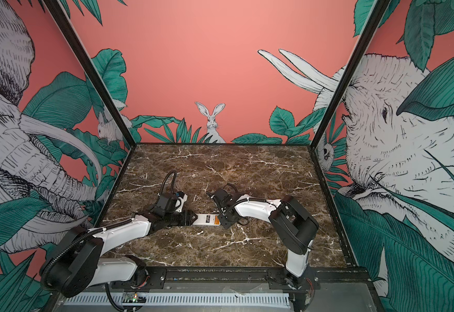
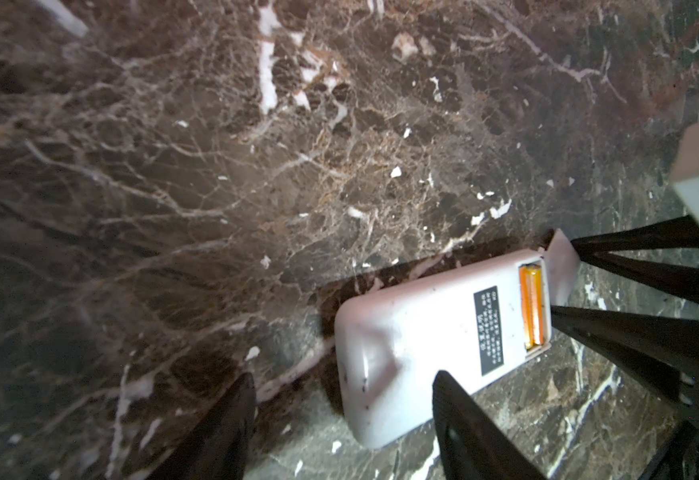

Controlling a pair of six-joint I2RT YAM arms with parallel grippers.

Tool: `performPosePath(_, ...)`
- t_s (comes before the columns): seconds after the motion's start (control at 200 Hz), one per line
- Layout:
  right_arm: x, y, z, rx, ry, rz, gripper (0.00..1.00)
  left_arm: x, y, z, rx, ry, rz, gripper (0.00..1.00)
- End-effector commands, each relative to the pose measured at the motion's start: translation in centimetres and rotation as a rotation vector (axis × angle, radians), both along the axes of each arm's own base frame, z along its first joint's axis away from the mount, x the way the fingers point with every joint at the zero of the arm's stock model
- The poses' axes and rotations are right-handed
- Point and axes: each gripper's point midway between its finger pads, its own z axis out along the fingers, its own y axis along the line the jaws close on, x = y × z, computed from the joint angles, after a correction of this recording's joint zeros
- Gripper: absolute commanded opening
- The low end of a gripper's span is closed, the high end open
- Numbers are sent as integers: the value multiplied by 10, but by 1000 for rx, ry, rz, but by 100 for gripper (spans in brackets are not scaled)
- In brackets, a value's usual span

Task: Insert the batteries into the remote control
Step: 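Lift the cover and carry it to the remote's battery compartment with the right gripper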

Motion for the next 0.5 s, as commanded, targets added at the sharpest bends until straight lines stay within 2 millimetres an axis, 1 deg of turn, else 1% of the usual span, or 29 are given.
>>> performPosePath(0.0, -7, -9, 7, -33, -16, 83, 45, -12, 10, -16, 33, 55, 7, 69)
performPosePath(0.14, -6, -7, 17, -37, -39, 179, 45, -13, 10, -15, 32, 55, 8, 69)
performPosePath(0.3, -2, -8, 26, -50, -75, 245, 44, -14, 11, -13, 32, 51, 11, 69)
performPosePath(0.495, -4, 8, 42, 43, -140, 399, 44, -14, 11, -14, 34, 53, 10, 69)
